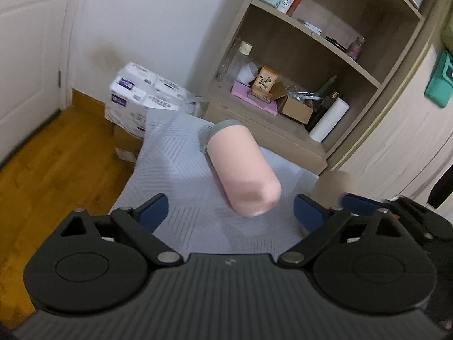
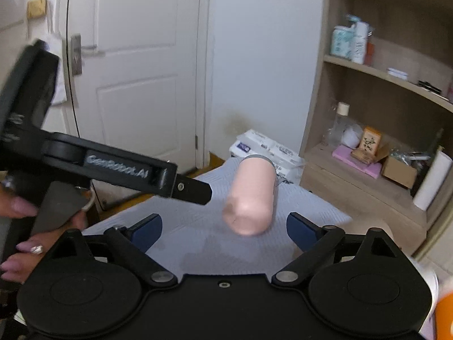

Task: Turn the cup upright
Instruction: 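Move the right gripper to the lying pink cup and close around it, then lift the pink cup with the right gripper and rotate it upright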

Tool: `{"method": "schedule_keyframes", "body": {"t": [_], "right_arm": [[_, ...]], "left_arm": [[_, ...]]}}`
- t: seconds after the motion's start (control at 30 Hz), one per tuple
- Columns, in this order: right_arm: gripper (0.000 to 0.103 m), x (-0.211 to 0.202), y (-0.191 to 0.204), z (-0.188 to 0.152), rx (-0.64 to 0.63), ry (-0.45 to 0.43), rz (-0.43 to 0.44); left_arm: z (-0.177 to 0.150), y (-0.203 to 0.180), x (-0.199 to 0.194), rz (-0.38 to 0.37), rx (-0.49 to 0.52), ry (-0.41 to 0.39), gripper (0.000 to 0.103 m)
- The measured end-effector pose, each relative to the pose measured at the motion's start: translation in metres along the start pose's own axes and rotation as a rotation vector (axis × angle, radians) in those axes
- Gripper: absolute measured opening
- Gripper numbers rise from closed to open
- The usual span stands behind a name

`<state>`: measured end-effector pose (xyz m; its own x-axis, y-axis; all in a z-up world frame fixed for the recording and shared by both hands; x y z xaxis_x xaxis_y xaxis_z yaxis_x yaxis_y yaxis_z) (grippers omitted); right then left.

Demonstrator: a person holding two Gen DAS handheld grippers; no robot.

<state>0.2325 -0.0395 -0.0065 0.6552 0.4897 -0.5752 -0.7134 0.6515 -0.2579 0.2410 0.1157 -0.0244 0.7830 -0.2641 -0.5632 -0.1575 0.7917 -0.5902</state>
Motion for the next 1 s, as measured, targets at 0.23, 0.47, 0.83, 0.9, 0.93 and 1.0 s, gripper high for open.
{"method": "schedule_keyframes", "body": {"t": [0.23, 0.47, 0.83, 0.9, 0.93, 1.0], "right_arm": [[0.086, 0.061, -0.017, 0.0, 0.0, 0.135, -0.005], [0.068, 0.089, -0.031, -0.002, 0.028, 0.189, -0.011], [0.068, 0.067, -0.022, -0.002, 0.057, 0.197, 0.026], [0.068, 0.059, -0.02, -0.004, 0.065, 0.196, 0.042], [0.068, 0.055, -0.019, -0.004, 0.071, 0.196, 0.054], [0.068, 0.045, -0.015, -0.007, 0.08, 0.19, 0.085]], "left_arm": [[0.012, 0.018, 0.019, -0.055, -0.128, 0.029, 0.093], [0.016, 0.023, 0.029, -0.083, -0.186, 0.038, 0.089], [0.0, 0.018, 0.034, -0.145, -0.245, 0.115, 0.087], [-0.004, 0.016, 0.031, -0.145, -0.246, 0.122, 0.087], [-0.006, 0.016, 0.029, -0.141, -0.245, 0.124, 0.087], [-0.011, 0.014, 0.025, -0.135, -0.247, 0.132, 0.087]]}}
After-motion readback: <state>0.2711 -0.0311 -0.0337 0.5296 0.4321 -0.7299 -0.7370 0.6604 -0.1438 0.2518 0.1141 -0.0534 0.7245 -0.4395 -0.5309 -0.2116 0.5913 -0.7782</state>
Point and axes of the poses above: each gripper's, at about its wrist camera, not at the fingertips, and x roughly the way its jaws point, y to its left, z to its top, the point moved 5 cm from there along x, roughly the way its jaws point, and after that the axes turned 14 degrees about -x, right-handed, at the moved point
